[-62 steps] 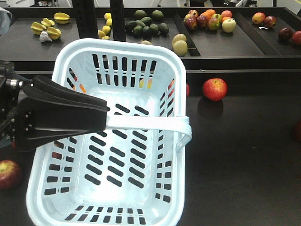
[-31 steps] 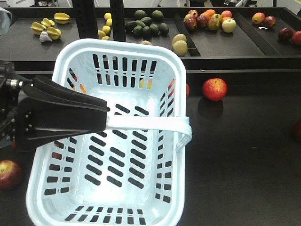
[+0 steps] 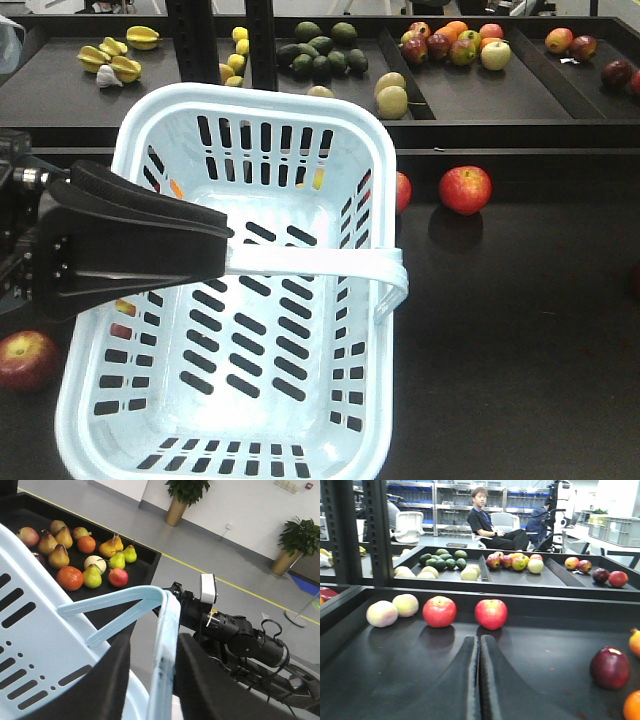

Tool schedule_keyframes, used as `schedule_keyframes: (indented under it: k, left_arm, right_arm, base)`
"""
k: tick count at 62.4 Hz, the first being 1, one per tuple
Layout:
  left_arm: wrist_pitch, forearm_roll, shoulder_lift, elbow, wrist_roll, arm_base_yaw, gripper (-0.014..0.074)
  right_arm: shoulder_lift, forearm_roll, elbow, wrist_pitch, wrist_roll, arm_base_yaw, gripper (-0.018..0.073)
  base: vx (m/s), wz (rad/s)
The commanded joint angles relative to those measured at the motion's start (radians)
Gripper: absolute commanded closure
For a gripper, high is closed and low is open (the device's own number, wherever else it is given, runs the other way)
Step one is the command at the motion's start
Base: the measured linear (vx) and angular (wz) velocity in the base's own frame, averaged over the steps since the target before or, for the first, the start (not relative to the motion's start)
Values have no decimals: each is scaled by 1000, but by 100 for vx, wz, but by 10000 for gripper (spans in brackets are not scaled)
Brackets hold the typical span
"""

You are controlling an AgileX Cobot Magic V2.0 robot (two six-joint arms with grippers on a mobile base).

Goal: Pick three apples into basket with both arms
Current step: 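Hold the basket up and turn the base away from the table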

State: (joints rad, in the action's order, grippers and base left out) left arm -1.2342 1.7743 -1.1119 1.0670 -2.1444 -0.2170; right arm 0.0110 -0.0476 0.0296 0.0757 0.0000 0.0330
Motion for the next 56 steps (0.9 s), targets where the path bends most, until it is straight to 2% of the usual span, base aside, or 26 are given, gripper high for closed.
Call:
schedule_keyframes:
  k: [1, 27, 56]
  left_arm:
    - [25, 44, 20, 28, 3, -1, 604]
    - [26, 44, 20, 28, 3, -1, 604]
    - [26, 44, 20, 28, 3, -1, 604]
  right_arm:
    - [9, -3, 10, -76, 0, -2, 563]
    - [9, -3, 10, -76, 0, -2, 563]
    - [9, -2, 10, -76, 0, -2, 563]
  base:
    - [-4, 9]
    - [-7, 19]
    - [-9, 36]
